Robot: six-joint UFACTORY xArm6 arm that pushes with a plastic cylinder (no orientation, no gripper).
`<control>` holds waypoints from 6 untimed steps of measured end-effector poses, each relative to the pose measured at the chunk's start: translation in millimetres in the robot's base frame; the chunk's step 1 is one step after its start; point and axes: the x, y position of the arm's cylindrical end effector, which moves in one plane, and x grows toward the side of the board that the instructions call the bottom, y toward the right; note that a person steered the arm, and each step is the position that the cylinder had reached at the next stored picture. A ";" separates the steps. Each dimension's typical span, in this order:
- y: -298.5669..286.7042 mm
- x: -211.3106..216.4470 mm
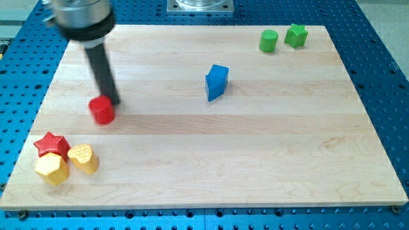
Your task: Separate the blue blocks
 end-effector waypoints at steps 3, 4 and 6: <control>5.1 46.7; 12.1 26.8; 127.8 8.9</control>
